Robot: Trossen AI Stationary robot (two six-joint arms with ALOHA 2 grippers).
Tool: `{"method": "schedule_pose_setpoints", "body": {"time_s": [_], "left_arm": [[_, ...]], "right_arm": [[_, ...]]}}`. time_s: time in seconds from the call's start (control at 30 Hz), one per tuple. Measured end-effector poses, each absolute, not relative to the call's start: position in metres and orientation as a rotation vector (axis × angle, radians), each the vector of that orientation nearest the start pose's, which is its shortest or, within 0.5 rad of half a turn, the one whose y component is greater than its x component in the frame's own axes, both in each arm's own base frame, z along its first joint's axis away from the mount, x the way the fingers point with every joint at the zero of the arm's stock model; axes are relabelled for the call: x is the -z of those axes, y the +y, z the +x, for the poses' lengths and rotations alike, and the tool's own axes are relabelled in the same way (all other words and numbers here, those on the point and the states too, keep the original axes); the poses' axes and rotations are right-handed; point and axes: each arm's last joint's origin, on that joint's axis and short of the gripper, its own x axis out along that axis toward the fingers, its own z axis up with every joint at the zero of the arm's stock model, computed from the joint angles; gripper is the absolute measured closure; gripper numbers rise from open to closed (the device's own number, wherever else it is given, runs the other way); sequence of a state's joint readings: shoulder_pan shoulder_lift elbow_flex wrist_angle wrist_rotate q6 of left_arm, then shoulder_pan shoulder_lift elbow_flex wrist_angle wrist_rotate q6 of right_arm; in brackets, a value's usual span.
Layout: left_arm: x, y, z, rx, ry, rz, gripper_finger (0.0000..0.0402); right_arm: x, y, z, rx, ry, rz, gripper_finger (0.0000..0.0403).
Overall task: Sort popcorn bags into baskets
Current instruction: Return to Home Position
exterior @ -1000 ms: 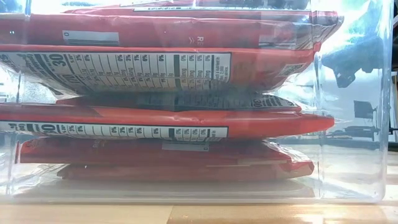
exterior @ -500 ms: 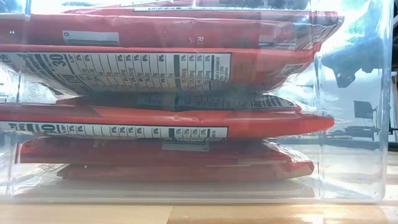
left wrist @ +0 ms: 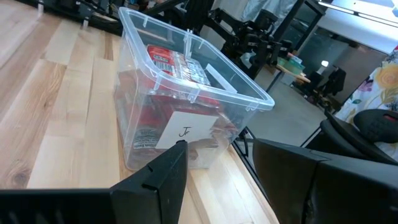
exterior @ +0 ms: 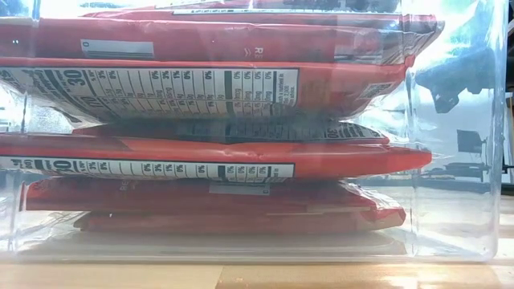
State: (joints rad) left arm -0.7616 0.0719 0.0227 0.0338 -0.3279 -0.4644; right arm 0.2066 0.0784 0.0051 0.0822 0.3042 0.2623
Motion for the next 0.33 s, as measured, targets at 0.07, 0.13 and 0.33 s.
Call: {"method": "schedule_pose_setpoints", "body": {"time_s": [0.07, 0.13, 0.33], "left_arm": [[-0.1689, -0.0619, 0.0784, 0.423, 0.114, -0.449, 0.0230], [-0.1689, -0.0619, 0.0784, 0.423, 0.114, -0.449, 0.0230], [-0.1690, -0.0619, 0.0784, 0.423, 0.113, -0.449, 0.0230]], "right_arm": [[-0.1669, 0.0122, 0.1005, 0.096, -0.021, 0.264, 0.0275], [-0.1668, 0.0122, 0.1006, 0.096, -0.021, 0.264, 0.0276], [-0.1669, 0.0123, 0.1005, 0.095, -0.021, 0.264, 0.0280]]}}
